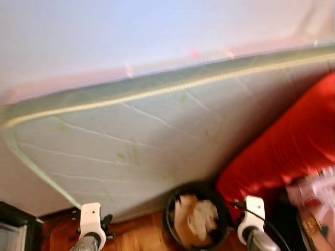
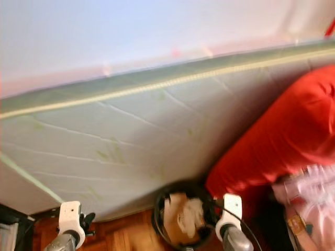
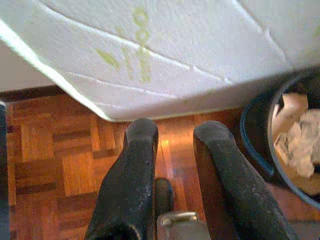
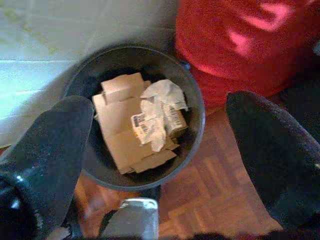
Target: Clean up the room
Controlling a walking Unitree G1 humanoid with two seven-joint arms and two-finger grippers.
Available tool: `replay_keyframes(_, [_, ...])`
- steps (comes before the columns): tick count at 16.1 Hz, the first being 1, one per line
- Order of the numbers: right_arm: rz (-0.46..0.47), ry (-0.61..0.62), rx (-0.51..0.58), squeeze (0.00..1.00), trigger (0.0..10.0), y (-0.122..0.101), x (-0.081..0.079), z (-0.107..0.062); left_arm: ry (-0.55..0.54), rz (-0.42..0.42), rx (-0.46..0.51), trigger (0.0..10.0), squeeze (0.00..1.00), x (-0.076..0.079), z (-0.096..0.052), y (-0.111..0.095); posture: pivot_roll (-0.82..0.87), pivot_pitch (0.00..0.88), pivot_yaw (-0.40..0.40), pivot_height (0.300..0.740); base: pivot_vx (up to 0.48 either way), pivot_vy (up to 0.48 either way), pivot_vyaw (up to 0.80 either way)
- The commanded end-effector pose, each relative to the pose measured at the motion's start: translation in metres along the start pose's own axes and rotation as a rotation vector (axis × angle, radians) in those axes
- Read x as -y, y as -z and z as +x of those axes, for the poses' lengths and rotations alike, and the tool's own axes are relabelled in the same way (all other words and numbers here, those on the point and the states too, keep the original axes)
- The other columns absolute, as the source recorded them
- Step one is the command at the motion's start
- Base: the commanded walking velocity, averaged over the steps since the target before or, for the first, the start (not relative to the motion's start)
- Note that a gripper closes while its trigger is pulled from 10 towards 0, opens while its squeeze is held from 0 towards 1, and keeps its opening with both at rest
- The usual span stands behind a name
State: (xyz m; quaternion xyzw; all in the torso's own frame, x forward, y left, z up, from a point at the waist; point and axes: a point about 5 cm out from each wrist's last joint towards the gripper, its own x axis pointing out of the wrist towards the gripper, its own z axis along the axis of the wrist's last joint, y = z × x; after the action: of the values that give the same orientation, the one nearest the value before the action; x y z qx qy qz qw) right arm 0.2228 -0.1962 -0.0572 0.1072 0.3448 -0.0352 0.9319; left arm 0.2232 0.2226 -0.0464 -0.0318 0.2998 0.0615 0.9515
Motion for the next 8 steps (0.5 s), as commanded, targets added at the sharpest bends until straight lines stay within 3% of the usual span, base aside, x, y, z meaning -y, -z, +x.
replay_keyframes(1, [0.038, 0.024, -0.071, 0.0, 10.0, 0.018, 0.009, -0.006, 0.005, 0.021, -0.059, 10.0, 0.0, 0.003, -0.001, 0.01, 0.08, 0.0, -0.04, 0.74, 0.0, 0.0, 0.0])
replay_keyframes(3, [0.045, 0.081, -0.155, 0.0, 10.0, 0.038, 0.027, -0.017, 0.01, 0.014, -0.114, 10.0, 0.0, 0.008, -0.003, 0.019, 0.07, 0.0, -0.04, 0.74, 0.0, 0.0, 0.0])
replay_keyframes(8, [0.064, 0.149, -0.216, 0.0, 10.0, 0.056, 0.05, -0.032, 0.0, 0.003, -0.186, 10.0, 0.0, 0.005, -0.009, 0.036, 0.06, 0.0, -0.018, 0.74, 0.0, 0.0, 0.0])
